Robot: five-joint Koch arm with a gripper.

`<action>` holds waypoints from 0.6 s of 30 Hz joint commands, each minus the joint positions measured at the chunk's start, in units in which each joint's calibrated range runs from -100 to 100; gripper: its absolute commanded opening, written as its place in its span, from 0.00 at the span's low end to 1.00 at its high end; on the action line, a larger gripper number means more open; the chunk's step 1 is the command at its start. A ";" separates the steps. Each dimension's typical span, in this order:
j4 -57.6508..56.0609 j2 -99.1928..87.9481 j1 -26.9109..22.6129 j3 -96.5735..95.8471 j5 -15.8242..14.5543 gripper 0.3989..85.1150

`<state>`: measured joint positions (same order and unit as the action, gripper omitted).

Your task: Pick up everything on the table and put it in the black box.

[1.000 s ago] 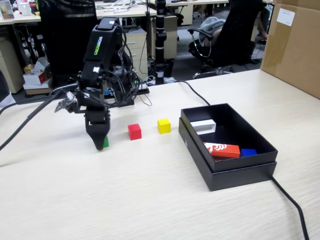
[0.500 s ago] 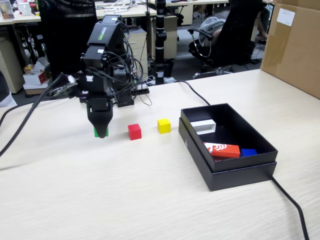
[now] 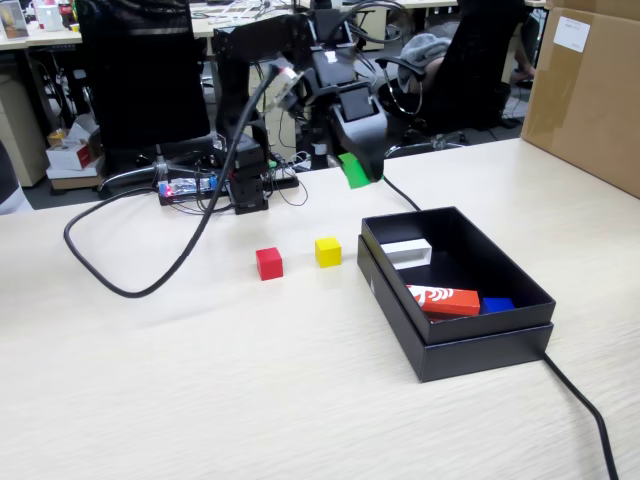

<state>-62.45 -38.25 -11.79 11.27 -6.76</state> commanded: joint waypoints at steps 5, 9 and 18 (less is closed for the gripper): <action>-0.15 17.31 -2.44 14.02 -1.56 0.00; -0.15 30.05 -2.59 21.46 -2.15 0.01; -0.15 43.82 -3.13 26.08 -3.17 0.01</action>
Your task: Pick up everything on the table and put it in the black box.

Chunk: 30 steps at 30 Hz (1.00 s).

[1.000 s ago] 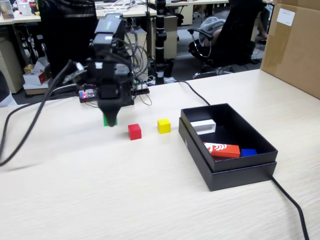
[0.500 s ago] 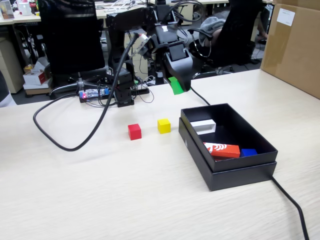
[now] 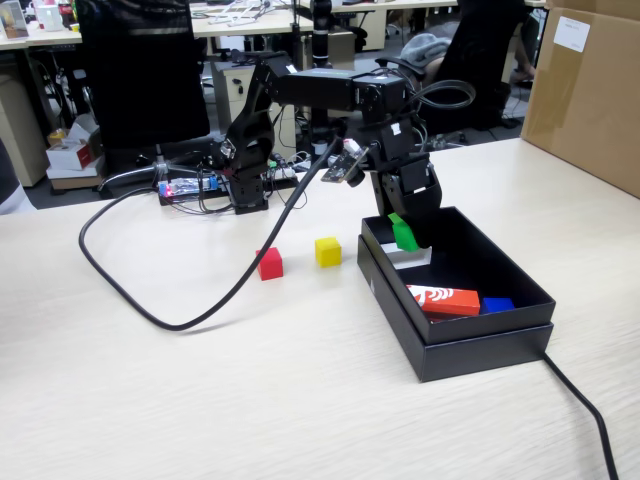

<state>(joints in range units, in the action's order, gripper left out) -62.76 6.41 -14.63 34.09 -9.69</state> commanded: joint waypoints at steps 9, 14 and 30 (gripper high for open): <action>0.16 4.32 0.10 0.09 -0.44 0.16; 0.16 3.86 0.20 -1.37 -0.34 0.26; 0.16 -15.87 -0.29 -4.99 0.49 0.49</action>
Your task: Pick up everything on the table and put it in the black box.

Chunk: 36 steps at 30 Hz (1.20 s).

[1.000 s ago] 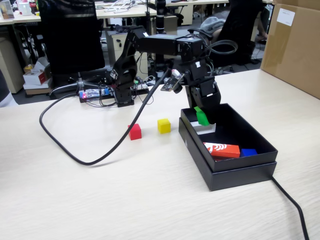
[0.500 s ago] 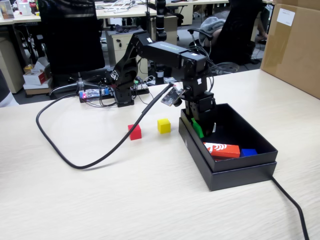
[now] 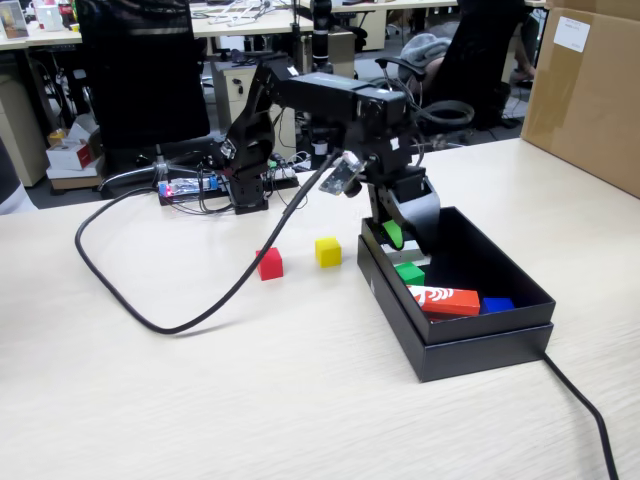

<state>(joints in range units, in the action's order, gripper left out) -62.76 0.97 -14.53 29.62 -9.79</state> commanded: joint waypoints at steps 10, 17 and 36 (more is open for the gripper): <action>0.16 -35.91 1.81 -16.29 1.51 0.53; 0.16 -46.12 5.96 -26.99 2.78 0.55; 7.16 -65.29 12.60 -61.17 4.10 0.57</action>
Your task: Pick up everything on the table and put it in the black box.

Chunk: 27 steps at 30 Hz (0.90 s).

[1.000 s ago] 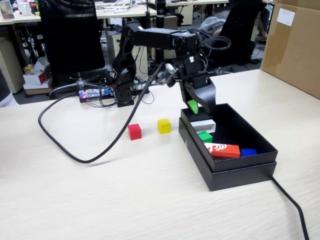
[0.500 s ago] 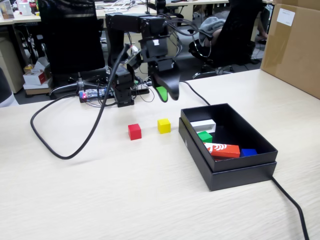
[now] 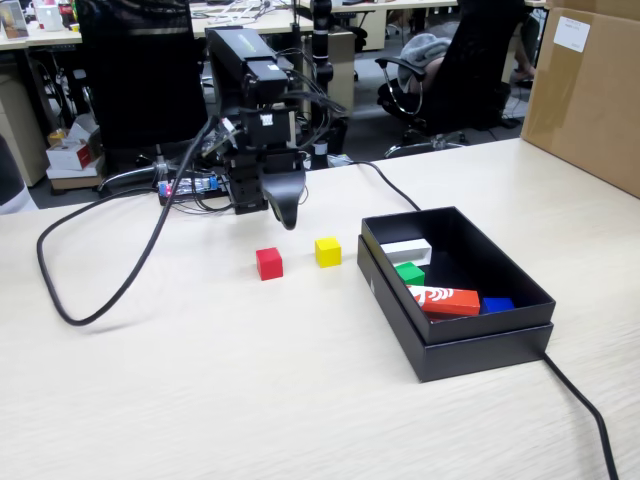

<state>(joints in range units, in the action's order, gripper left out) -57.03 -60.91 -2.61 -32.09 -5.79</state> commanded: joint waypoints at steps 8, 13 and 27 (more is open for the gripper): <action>3.25 -4.33 2.25 -5.54 0.05 0.57; 4.02 -4.10 3.08 -5.81 0.10 0.57; 4.02 11.39 4.40 0.63 0.34 0.57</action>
<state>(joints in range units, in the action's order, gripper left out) -53.62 -51.20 1.49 -35.37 -5.64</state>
